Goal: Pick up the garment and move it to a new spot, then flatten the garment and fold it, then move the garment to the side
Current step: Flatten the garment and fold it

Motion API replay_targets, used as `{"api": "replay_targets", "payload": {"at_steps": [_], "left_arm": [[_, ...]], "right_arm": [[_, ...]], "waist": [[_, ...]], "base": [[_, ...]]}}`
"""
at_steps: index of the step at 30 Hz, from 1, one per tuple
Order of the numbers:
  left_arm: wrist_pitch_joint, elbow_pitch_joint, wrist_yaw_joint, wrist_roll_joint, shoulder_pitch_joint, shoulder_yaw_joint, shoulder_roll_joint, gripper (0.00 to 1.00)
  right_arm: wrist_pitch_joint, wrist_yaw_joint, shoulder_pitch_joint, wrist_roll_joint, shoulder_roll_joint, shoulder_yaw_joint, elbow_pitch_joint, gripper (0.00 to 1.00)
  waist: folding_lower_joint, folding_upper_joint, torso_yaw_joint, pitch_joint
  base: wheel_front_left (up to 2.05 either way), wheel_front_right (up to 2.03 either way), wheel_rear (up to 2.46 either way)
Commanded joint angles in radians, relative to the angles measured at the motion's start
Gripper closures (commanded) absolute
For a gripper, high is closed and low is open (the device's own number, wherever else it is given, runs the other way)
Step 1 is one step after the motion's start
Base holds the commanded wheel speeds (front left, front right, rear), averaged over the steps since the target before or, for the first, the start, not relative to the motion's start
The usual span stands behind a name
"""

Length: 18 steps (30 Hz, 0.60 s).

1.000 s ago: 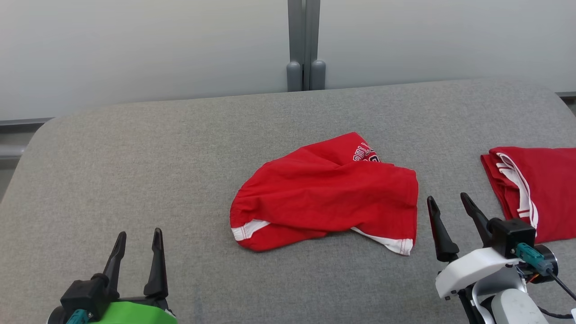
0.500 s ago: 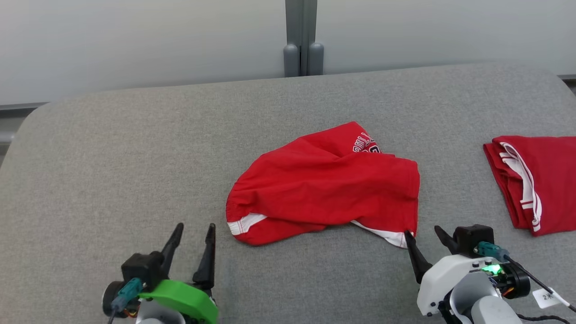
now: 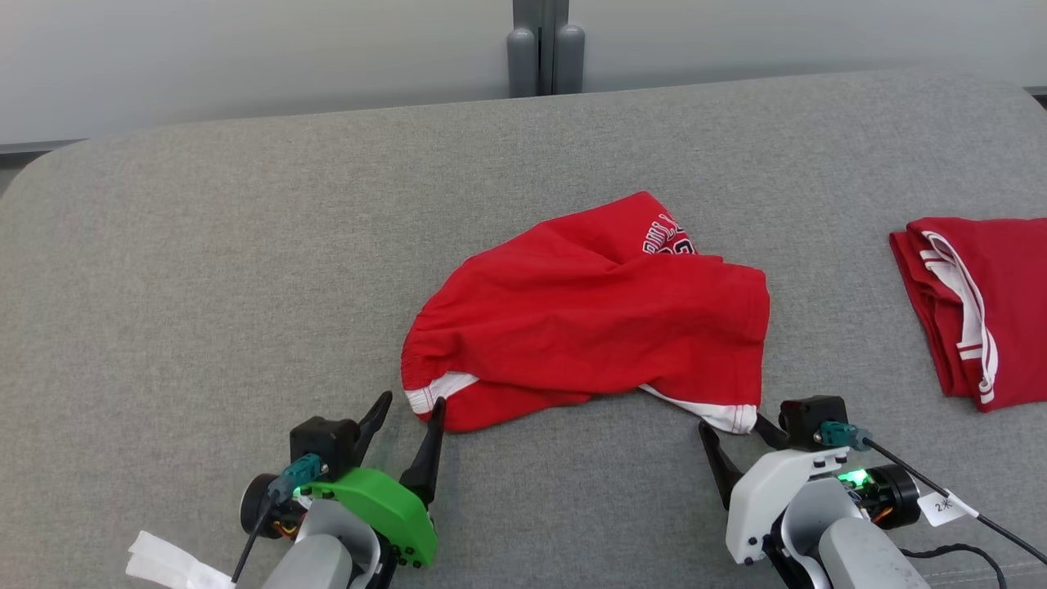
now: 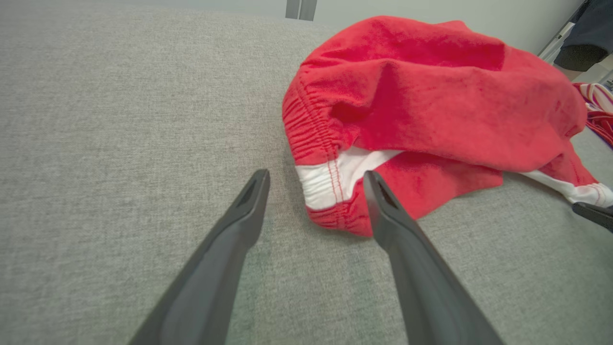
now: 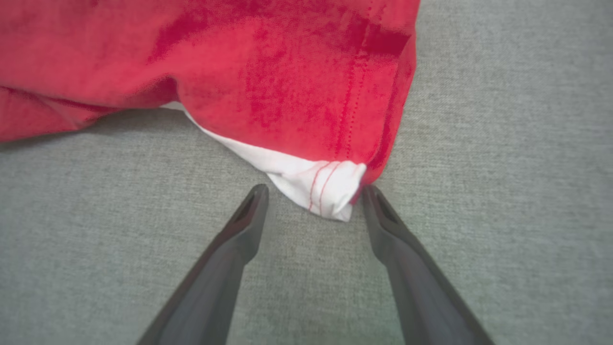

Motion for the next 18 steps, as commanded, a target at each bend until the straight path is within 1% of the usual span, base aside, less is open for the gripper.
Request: {"api": "replay_targets", "payload": {"at_steps": [1, 8, 16, 17, 18], "left_arm": [[-0.007, 0.011, -0.002, -0.006, -0.023, -0.009, 0.003, 0.0], [-0.008, 0.041, -0.002, -0.026, -0.061, -0.025, 0.009, 0.0], [-0.007, 0.096, -0.002, -0.058, -0.089, -0.06, 0.002, 0.0], [-0.007, 0.098, -0.002, -0.058, -0.09, -0.059, 0.003, 0.43], [-0.007, 0.1, -0.002, -0.058, -0.091, -0.059, 0.004, 0.67]], "right_arm": [[-0.009, -0.001, -0.012, 0.006, 0.001, 0.005, 0.009, 0.0], [-0.061, -0.001, -0.041, 0.013, 0.003, 0.028, 0.021, 0.0], [-0.076, -0.001, -0.061, 0.018, 0.004, 0.042, 0.041, 0.0], [-0.079, -0.001, -0.063, 0.016, 0.004, 0.041, 0.042, 0.45], [-0.08, -0.001, -0.063, 0.016, 0.004, 0.041, 0.044, 0.63]], "waist": [[0.0, 0.0, 0.0, 0.003], [0.0, 0.0, -0.007, 0.013], [0.0, 0.0, -0.015, 0.025], [0.0, 0.0, -0.016, 0.027], [0.0, 0.0, -0.016, 0.028]], "base": [[0.0, 0.0, 0.0], [0.0, 0.0, 0.0], [0.0, 0.0, 0.0], [0.0, 0.0, 0.0], [0.0, 0.0, 0.0]]}}
